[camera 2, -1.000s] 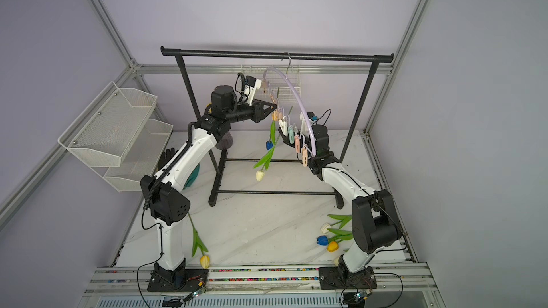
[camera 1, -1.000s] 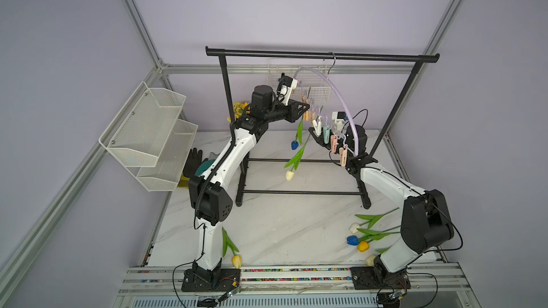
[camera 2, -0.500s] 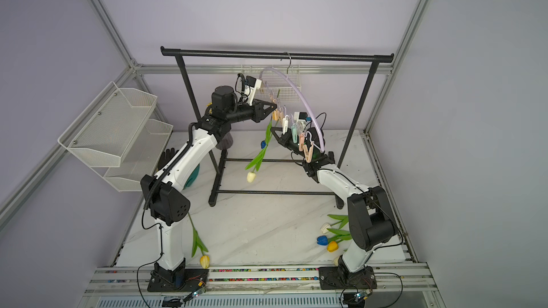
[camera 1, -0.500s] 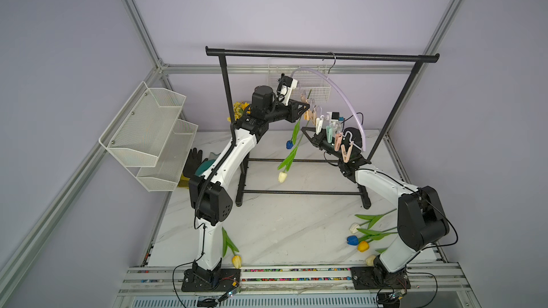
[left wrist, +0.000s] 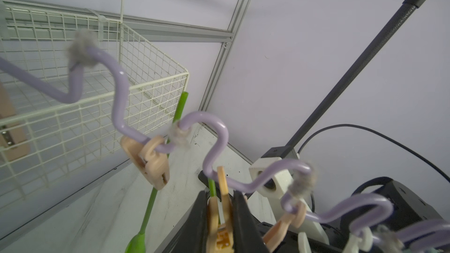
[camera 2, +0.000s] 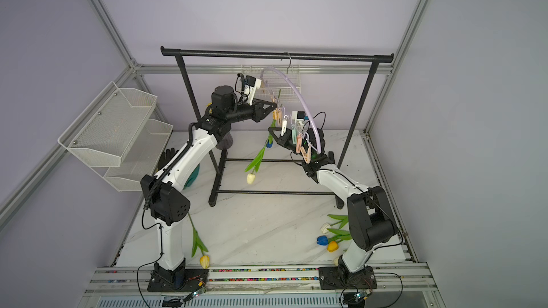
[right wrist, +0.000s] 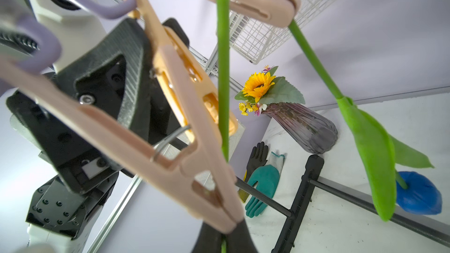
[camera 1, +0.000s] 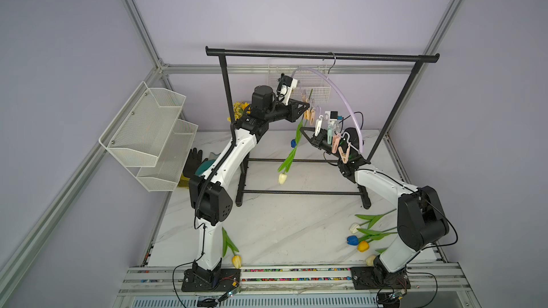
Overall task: Dry the flowers on a clothes hanger
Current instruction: Clamp the flower onto the hanger.
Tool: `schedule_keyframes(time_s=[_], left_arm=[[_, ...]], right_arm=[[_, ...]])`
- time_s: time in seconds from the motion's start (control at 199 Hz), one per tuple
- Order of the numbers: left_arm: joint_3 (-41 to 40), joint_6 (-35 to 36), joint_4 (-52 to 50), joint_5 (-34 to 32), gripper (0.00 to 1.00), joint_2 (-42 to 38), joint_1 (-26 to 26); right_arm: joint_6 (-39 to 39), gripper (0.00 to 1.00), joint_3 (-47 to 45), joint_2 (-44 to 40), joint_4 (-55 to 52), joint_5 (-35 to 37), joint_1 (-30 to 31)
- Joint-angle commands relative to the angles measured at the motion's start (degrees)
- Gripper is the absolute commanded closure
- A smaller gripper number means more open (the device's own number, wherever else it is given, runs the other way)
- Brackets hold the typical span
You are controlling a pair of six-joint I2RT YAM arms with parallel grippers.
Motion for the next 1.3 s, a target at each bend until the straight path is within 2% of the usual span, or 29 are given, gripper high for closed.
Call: schedule_keyframes(time_s=[0.0,0.92,1.297], left_arm=[[-0.46,-0.41,1.86,0.0,0.83,-0.93,-0.32],[-1.39,-1.64,3.22,0.98,0.85,-1.11,-0.32],[-1.39,-1.27,4.13,1.85,0.59,-1.56,-0.32]], right_arm=[[-1.06,1.0,1.11,0.7,1.7,-1.12,0.36],[-10.15,1.0,4.88,-2.26,-9.14,1.58,0.3],[-11.19,1.0,6.1,-2.31,-10.88,2.15,0.32]])
